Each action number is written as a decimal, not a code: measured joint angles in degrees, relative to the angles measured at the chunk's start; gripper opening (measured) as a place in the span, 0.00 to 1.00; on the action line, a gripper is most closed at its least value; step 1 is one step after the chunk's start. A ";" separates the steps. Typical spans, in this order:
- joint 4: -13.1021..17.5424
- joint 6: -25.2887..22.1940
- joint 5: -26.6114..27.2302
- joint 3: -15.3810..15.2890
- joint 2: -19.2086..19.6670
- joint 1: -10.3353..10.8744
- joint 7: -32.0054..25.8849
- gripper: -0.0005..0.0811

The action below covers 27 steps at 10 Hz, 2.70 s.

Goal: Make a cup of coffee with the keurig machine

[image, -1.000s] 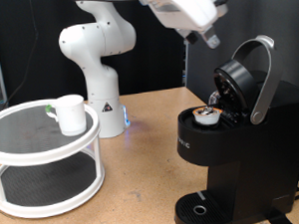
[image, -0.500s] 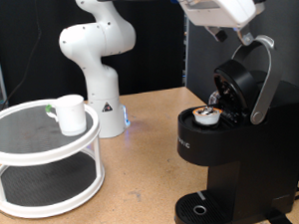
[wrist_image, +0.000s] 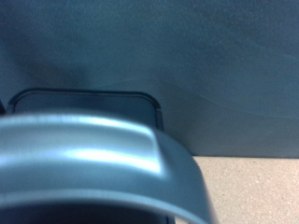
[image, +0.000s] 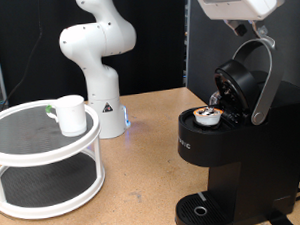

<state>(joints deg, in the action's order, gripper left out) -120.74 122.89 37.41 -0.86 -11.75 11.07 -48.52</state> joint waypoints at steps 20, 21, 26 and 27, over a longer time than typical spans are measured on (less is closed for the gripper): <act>7.91 -1.65 -2.23 -4.92 7.15 0.02 6.22 0.01; 7.85 -2.04 -2.89 -5.11 7.32 0.02 6.40 0.01; 7.44 -2.96 -3.90 -5.84 7.80 -0.04 7.09 0.01; 7.46 -3.59 -3.77 -5.64 7.62 -0.14 6.94 0.01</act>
<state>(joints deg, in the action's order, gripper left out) -113.28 119.30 33.64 -6.50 -4.13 10.94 -41.57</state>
